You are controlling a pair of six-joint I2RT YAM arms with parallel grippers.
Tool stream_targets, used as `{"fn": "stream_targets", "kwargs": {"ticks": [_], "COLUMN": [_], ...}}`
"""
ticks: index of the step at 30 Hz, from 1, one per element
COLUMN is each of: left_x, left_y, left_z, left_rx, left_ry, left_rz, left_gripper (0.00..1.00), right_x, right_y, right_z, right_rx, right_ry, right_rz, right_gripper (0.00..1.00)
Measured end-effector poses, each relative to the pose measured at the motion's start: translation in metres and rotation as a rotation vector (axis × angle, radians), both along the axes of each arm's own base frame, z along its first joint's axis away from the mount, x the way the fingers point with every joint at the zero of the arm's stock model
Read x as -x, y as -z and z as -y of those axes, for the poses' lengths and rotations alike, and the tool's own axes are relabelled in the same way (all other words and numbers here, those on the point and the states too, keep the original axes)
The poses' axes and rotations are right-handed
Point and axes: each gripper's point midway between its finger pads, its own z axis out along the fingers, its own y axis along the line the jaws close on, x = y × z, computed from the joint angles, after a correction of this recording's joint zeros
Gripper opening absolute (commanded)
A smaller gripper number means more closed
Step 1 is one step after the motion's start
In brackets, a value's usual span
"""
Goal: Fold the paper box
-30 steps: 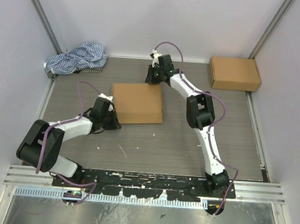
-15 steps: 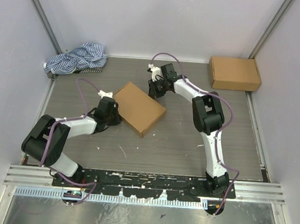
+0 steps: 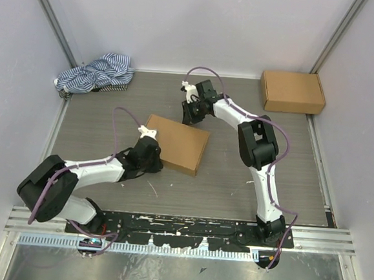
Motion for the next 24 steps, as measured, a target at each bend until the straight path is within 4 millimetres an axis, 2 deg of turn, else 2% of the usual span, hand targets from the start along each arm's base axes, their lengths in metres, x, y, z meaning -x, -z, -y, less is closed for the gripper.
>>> {"fn": "stream_targets", "kwargs": {"ticks": [3,5,8,10,14,17,19,20,21,23,24], "left_x": [0.008,0.006,-0.004,-0.006,-0.002,0.001,0.005,0.007,0.008,0.011,0.011], "left_y": [-0.007,-0.016,-0.04,-0.056,-0.064,-0.063,-0.069,-0.074,-0.082,-0.104,-0.118], "left_z": [0.025,0.044,0.078,0.096,0.108,0.106,0.1,0.097,0.091,0.077,0.07], "left_rx": [0.019,0.046,0.105,0.144,0.165,0.154,0.144,0.141,0.134,0.123,0.121], "left_ry": [0.065,0.097,0.139,0.163,0.189,0.191,0.188,0.186,0.183,0.179,0.174], "left_rz": [-0.001,0.011,0.067,0.104,0.121,0.119,0.128,0.137,0.153,0.207,0.242], "left_gripper": [0.03,0.03,0.03,0.04,0.05,0.08,0.15,0.22,0.31,0.49,0.62], "right_x": [-0.006,-0.01,-0.015,-0.016,-0.009,-0.003,0.003,0.006,0.009,0.016,0.02], "right_y": [-0.009,-0.024,-0.048,-0.055,-0.052,-0.056,-0.062,-0.068,-0.076,-0.097,-0.112], "right_z": [0.0,-0.005,-0.018,-0.022,-0.019,-0.004,0.013,0.022,0.033,0.05,0.06], "right_rx": [0.006,-0.007,-0.037,-0.047,-0.037,-0.02,-0.01,-0.007,-0.007,-0.02,-0.035], "right_ry": [0.015,0.019,0.008,0.008,0.026,0.073,0.125,0.154,0.188,0.24,0.272], "right_rz": [0.013,0.024,0.057,0.066,0.042,0.038,0.048,0.06,0.082,0.14,0.18], "right_gripper": [0.24,0.24,0.26,0.27,0.28,0.3,0.35,0.38,0.41,0.6,0.67]}}
